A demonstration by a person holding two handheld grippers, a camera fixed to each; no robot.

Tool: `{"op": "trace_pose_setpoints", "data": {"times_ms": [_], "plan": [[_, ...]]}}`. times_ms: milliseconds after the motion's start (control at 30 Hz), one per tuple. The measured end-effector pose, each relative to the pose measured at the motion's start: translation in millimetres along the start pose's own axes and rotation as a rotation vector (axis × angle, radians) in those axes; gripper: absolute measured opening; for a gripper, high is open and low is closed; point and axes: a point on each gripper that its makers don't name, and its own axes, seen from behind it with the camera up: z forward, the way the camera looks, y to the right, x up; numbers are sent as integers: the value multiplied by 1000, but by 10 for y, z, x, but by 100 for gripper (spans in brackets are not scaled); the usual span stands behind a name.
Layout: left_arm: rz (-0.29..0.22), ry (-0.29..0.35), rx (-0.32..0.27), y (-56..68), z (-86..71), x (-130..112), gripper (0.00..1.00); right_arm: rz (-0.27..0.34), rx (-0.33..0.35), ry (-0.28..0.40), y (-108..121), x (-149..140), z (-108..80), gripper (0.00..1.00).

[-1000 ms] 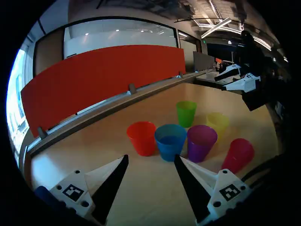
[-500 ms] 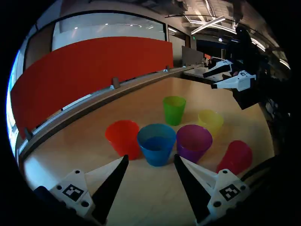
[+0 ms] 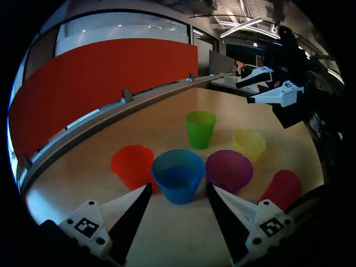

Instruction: Pour water

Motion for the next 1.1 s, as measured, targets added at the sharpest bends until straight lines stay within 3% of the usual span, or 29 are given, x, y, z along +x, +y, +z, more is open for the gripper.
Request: {"op": "trace_pose_setpoints", "data": {"times_ms": [567, 1100], "plan": [[-4, 8, -4, -5, 164, 60, 90, -2, 5, -12, 11, -71, 47, 100], [32, 1, -1, -15, 277, 86, 90, 0, 12, -21, 8, -139, 86, 100]]}}
